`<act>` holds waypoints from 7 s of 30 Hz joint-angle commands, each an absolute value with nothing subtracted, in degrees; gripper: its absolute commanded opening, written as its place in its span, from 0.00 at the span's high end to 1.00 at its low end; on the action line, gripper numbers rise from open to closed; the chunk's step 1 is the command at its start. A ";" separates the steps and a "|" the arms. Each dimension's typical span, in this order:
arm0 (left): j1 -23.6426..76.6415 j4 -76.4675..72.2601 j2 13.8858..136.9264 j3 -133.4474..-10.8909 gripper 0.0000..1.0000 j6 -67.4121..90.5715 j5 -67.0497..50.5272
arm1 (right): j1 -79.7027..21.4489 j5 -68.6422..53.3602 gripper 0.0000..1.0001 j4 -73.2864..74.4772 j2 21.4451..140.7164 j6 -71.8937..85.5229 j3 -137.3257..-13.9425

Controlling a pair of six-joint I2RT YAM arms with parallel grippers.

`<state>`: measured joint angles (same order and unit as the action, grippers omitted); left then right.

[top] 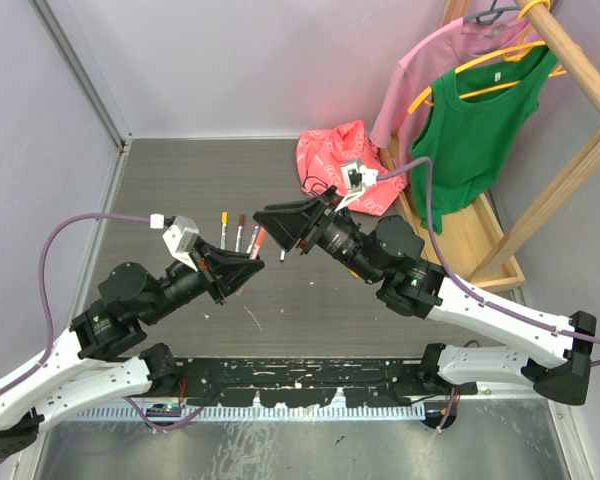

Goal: Insert the pens into the pen caps
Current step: Press the pen cap onto the pen, then place the pen at the center of the board.

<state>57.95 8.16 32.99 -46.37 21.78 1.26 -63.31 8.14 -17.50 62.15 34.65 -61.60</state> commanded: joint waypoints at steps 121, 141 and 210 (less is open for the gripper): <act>57.40 28.28 48.22 -56.12 1.00 26.45 13.46 | -82.05 46.49 0.43 27.54 51.01 52.94 -46.93; 37.07 19.37 80.81 -64.37 1.00 22.36 0.51 | -81.85 36.89 0.16 36.34 67.23 58.12 -44.37; 30.07 27.88 107.97 -79.16 0.72 20.56 6.71 | -81.91 35.18 0.05 35.16 43.05 58.74 -38.68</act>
<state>30.72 25.91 112.84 -77.54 21.12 6.20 -82.02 33.76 35.68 43.16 57.87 -36.71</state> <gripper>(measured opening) 0.280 0.947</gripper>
